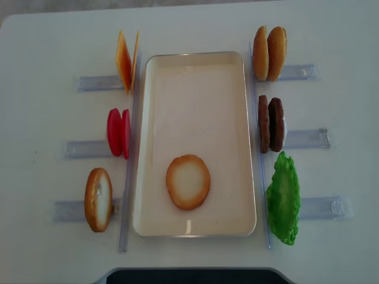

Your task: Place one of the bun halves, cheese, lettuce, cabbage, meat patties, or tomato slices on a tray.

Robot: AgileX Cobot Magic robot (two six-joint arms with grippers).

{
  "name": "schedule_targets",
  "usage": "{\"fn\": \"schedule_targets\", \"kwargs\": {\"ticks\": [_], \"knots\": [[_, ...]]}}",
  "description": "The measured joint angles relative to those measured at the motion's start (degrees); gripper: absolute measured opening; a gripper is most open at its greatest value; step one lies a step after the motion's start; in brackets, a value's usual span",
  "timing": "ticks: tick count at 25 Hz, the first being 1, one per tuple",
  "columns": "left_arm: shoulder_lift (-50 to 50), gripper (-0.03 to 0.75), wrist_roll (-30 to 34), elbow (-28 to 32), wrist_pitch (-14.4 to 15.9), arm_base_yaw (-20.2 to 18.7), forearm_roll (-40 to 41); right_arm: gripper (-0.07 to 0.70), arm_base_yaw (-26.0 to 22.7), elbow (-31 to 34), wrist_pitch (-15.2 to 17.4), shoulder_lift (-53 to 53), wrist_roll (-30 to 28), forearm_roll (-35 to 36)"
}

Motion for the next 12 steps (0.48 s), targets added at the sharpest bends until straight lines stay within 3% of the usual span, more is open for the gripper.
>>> {"fn": "schedule_targets", "kwargs": {"ticks": [12], "knots": [[-16.0,0.622,0.0,14.2,-2.6,0.0,-3.3,0.577,0.0,0.0,0.0,0.0,0.0,0.0]]}}
